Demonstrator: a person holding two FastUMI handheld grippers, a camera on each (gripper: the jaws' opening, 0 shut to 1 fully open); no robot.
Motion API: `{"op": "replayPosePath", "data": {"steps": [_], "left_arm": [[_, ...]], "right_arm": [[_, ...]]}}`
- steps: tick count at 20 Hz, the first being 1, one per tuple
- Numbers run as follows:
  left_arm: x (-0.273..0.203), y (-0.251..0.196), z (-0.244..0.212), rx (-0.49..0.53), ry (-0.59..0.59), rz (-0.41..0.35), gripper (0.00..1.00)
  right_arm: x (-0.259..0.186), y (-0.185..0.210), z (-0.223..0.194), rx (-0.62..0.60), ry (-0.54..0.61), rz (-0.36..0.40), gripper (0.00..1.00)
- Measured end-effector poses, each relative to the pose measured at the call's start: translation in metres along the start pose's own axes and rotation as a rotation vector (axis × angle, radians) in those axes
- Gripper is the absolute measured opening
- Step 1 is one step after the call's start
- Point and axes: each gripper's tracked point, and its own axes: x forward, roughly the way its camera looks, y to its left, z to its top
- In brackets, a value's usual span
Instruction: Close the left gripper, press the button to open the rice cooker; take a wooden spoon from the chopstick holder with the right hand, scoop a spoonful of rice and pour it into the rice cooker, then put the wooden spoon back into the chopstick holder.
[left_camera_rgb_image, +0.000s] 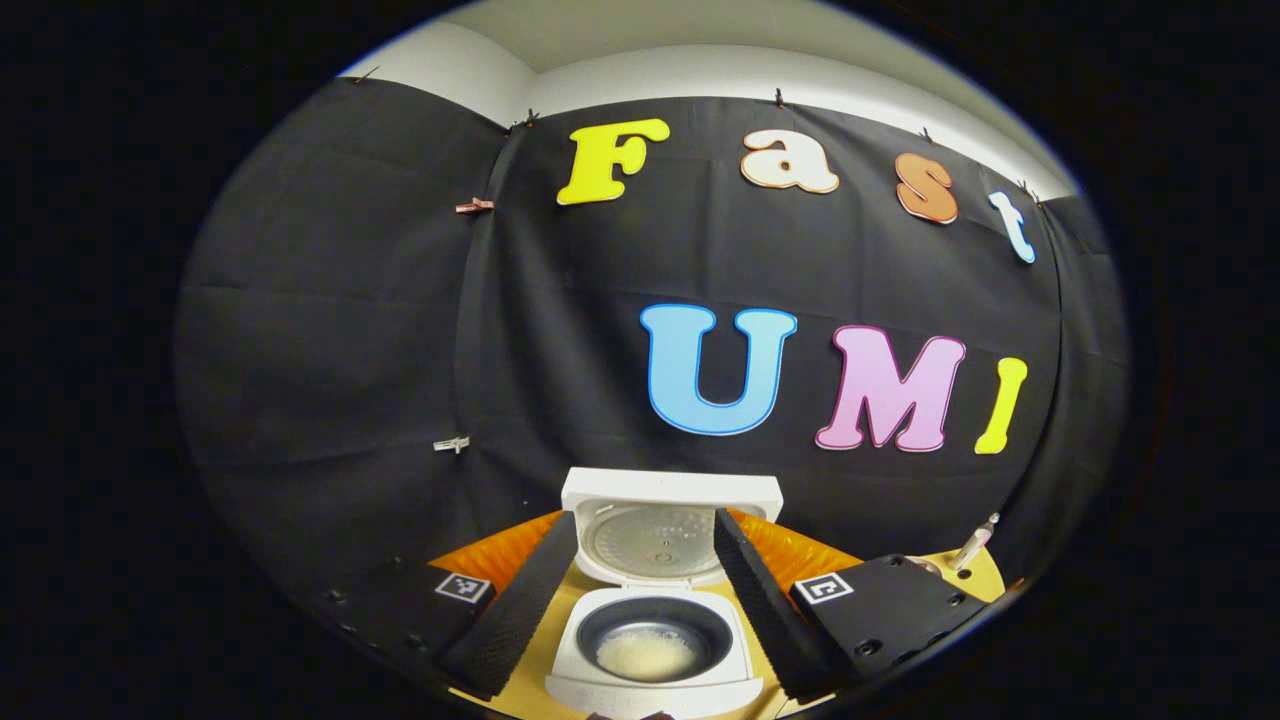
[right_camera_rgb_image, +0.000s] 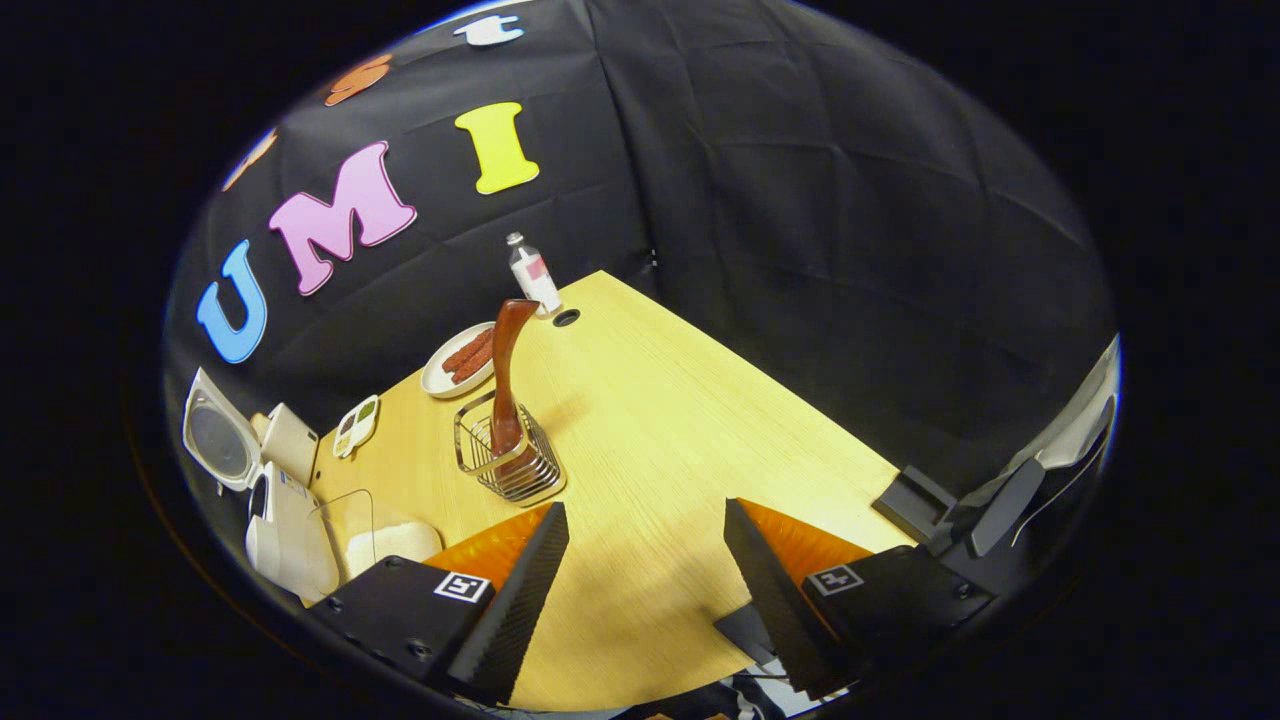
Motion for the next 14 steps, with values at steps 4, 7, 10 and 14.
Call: {"op": "replayPosePath", "data": {"steps": [4, 7, 10, 14], "left_arm": [[0.051, 0.003, 0.035, -0.018, -0.044, -0.016, 0.94], [0.097, 0.002, 0.039, -0.026, -0.024, -0.044, 0.94], [0.142, 0.001, 0.021, -0.033, 0.045, -0.063, 0.95], [0.191, -0.004, -0.004, -0.062, 0.122, -0.082, 0.95]], "right_arm": [[-0.013, 0.012, -0.003, -0.063, -0.011, 0.01, 0.99], [-0.022, 0.016, -0.007, -0.093, -0.008, 0.004, 0.99], [-0.027, 0.019, -0.01, -0.101, -0.011, -0.008, 0.99], [-0.032, 0.014, -0.022, -0.058, 0.002, -0.03, 0.99]]}}
